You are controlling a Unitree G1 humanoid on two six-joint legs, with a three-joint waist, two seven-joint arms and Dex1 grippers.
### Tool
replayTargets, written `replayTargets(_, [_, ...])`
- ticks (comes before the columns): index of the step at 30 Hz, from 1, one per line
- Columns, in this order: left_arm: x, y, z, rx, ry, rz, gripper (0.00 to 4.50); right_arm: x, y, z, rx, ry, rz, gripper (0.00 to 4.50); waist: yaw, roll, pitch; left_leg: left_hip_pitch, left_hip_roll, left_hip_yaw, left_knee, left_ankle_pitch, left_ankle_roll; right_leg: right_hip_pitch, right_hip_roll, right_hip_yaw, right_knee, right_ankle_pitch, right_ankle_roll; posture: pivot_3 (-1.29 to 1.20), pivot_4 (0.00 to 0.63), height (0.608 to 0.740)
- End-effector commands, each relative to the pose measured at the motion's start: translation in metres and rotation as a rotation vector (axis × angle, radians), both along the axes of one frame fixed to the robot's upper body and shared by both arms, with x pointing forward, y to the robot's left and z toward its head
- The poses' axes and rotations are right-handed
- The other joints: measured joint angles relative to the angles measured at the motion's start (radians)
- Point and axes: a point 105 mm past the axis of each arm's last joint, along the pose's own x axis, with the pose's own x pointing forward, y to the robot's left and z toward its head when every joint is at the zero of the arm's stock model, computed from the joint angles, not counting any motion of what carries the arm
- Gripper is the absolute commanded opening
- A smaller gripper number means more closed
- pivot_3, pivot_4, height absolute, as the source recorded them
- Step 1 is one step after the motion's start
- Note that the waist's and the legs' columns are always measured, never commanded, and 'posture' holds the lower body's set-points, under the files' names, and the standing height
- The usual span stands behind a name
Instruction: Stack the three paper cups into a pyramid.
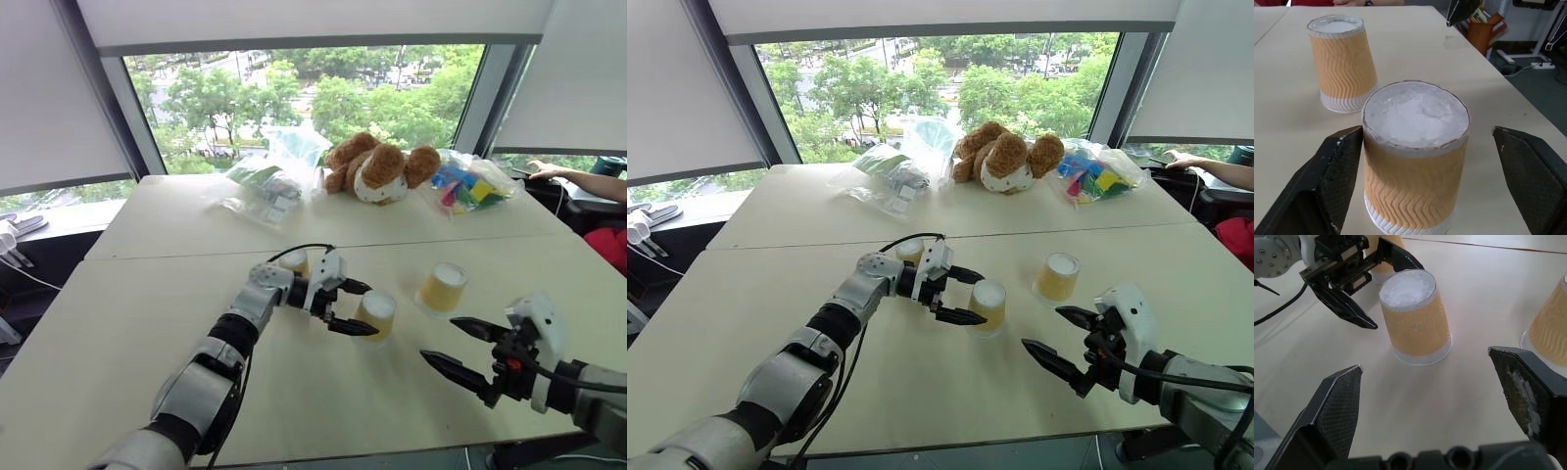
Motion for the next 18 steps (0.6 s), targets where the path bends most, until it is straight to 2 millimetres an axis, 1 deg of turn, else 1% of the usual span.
replayTargets(1, [0.009,0.013,0.038,-0.088,-0.074,0.037,4.41,0.002,0.003,0.007,0.002,-0.029,0.029,4.5,-0.001,0.0,0.0,0.0,0.0,0.0,0.0,0.0,0.0,0.0,0.0,0.0,0.0,0.0,0.0,0.0,0.15,0.74])
replayTargets(3, [0.012,0.026,0.067,-0.138,-0.094,0.066,4.41,0.002,0.003,0.007,0.002,-0.025,0.033,4.5,-0.003,0.0,0.0,0.0,0.0,0.0,0.0,0.0,0.0,-0.001,0.0,0.0,0.0,0.0,0.0,0.0,0.15,0.74])
replayTargets(4, [0.012,0.03,0.075,-0.148,-0.097,0.073,4.41,0.002,0.002,0.007,0.002,-0.024,0.033,4.5,-0.003,0.0,0.0,0.0,0.0,0.0,0.0,0.0,0.0,-0.001,0.0,0.0,0.001,0.0,0.0,0.0,0.15,0.74])
replayTargets(6, [0.015,0.053,0.094,-0.166,-0.097,0.128,4.41,0.003,0.001,0.006,0.002,-0.021,0.033,4.5,-0.004,0.0,0.0,0.0,0.001,0.0,0.0,0.0,0.0,-0.001,0.0,0.0,0.001,0.0,0.0,0.0,0.15,0.74])
replayTargets(7, [0.019,0.067,0.1,-0.168,-0.097,0.182,4.41,0.003,0.0,0.006,0.001,-0.02,0.032,4.5,-0.005,0.0,0.0,0.0,0.001,0.0,0.0,0.0,0.0,-0.001,0.0,0.0,0.001,0.0,0.0,0.0,0.15,0.74])
replayTargets(8, [0.026,0.082,0.101,-0.168,-0.098,0.254,4.41,0.004,0.0,0.006,0.003,-0.02,0.03,4.5,-0.007,0.0,0.0,0.0,0.001,0.0,0.0,0.0,0.0,-0.001,0.0,0.0,0.001,0.0,0.0,0.0,0.15,0.74])
replayTargets(10, [0.038,0.106,0.096,-0.159,-0.104,0.384,4.41,0.005,-0.001,0.006,0.008,-0.022,0.03,4.5,-0.009,0.0,0.0,0.001,0.001,0.0,-0.001,0.0,0.0,-0.001,0.0,0.0,0.001,0.0,0.0,0.0,0.15,0.74])
replayTargets(14, [0.051,0.139,0.082,-0.146,-0.117,0.565,4.41,0.007,0.0,0.006,0.01,-0.024,0.037,4.5,0.0,0.0,0.0,0.001,0.0,-0.001,0.0,0.0,0.0,0.0,0.0,0.0,0.001,0.0,0.0,0.0,0.15,0.74])
replayTargets(16, [0.056,0.151,0.079,-0.152,-0.123,0.634,4.41,0.007,0.0,0.006,0.011,-0.025,0.04,4.5,0.0,-0.001,0.0,0.0,0.0,-0.001,0.0,0.0,0.0,0.0,0.0,0.0,0.001,0.0,0.0,0.0,0.15,0.74])
replayTargets(18, [0.055,0.154,0.072,-0.135,-0.126,0.648,4.41,0.007,0.001,0.006,0.012,-0.024,0.045,4.5,0.0,-0.001,0.0,0.0,0.0,-0.001,0.0,0.0,0.0,0.0,0.0,0.0,0.002,0.0,0.0,0.0,0.15,0.74])
